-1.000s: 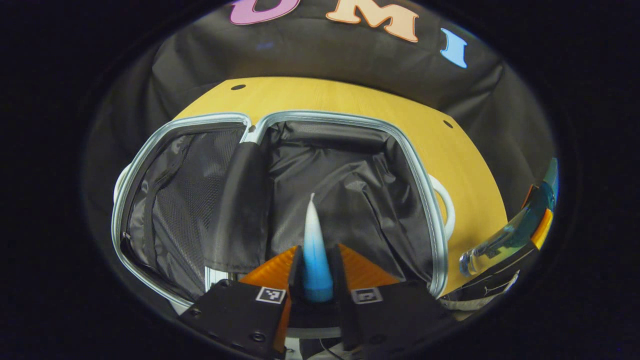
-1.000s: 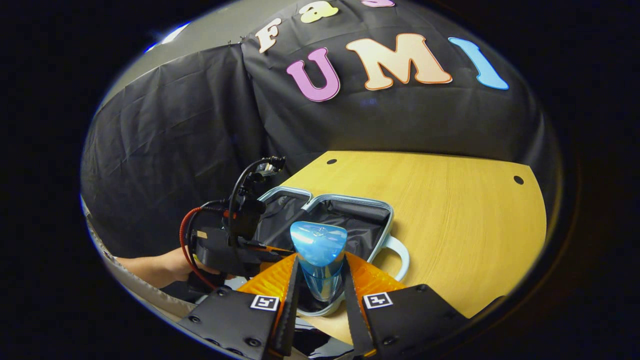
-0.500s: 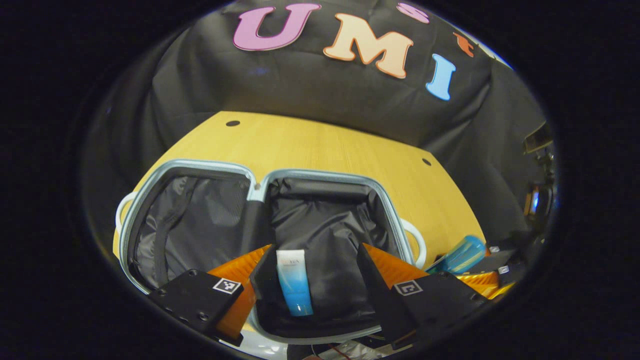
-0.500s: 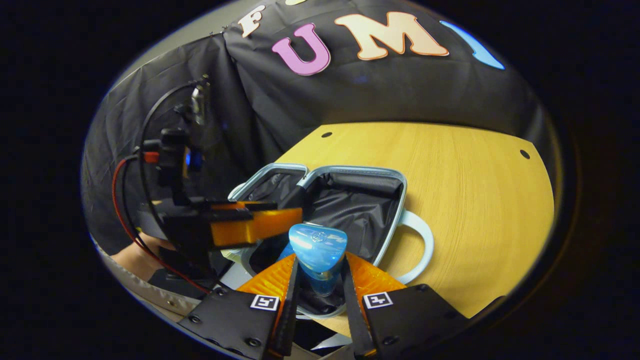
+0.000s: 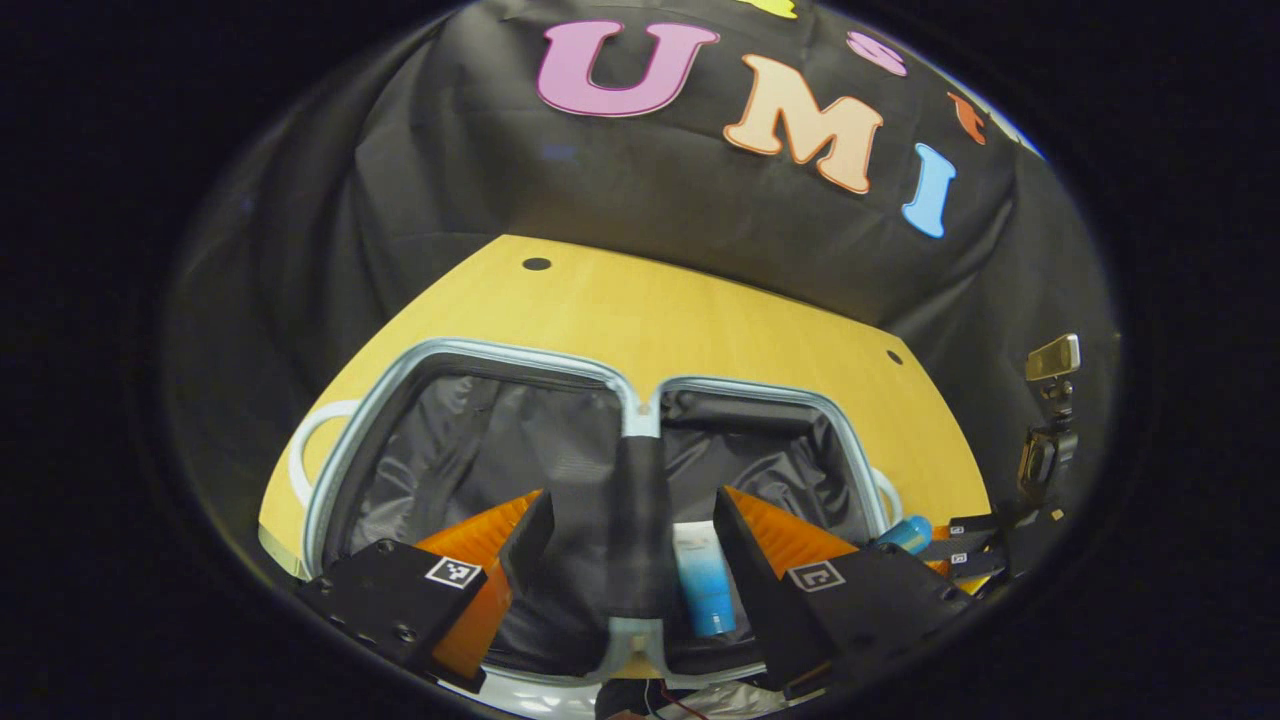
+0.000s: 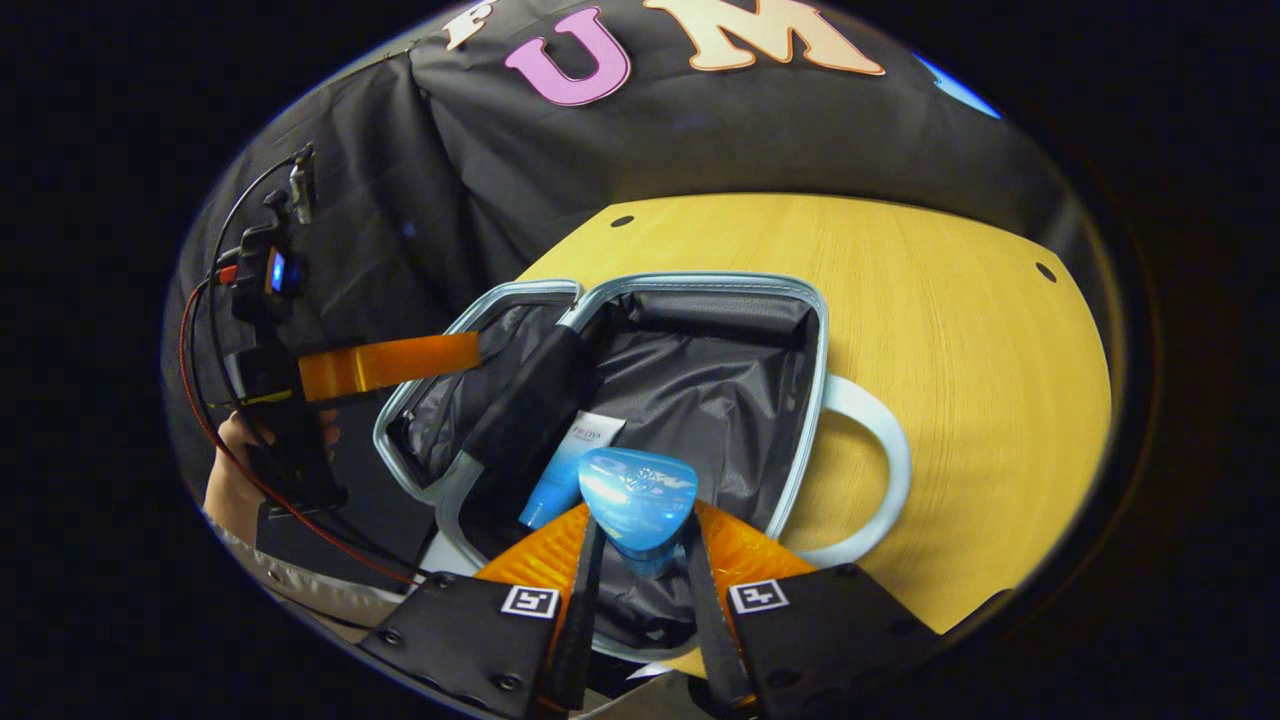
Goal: First open the suitcase, pack the skin care products into it, and then close the suitcase.
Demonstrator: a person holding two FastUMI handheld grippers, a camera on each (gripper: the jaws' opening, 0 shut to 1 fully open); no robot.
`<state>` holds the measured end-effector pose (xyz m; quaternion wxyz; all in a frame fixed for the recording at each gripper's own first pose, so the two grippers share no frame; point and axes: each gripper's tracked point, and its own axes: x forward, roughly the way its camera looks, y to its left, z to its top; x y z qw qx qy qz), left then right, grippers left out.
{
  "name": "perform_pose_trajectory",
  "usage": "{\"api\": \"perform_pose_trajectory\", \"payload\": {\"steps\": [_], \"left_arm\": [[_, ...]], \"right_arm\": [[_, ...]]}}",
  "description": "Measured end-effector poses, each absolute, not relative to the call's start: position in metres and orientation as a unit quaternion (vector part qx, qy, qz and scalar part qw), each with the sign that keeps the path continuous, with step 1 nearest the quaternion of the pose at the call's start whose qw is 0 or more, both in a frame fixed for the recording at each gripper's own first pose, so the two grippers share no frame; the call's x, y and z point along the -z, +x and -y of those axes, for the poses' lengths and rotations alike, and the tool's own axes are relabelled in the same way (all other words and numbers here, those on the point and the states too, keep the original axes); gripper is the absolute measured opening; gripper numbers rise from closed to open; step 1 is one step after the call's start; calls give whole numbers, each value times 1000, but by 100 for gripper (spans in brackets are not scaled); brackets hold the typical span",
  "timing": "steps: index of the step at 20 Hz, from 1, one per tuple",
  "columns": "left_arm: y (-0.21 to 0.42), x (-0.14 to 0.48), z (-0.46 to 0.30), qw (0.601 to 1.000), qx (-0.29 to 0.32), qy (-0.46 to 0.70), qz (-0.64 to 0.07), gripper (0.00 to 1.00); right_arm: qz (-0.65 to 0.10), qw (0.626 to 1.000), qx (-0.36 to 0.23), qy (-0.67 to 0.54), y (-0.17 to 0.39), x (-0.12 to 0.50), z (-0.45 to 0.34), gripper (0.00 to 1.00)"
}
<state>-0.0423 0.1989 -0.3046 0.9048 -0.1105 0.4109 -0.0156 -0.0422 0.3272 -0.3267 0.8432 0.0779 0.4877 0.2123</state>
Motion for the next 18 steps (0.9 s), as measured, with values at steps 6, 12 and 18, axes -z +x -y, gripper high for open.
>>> {"api": "perform_pose_trajectory", "payload": {"steps": [6,12,18], "left_arm": [[-37,299,-280,911,-36,-114,-396,95],[-39,302,-370,909,-109,-118,-386,95],[-44,323,-449,893,-176,-130,-393,99]], "right_arm": [[-426,879,-209,49,-10,303,-349,98],[-387,901,-195,40,9,281,-361,98],[-374,910,-172,42,26,270,-356,98]]}}
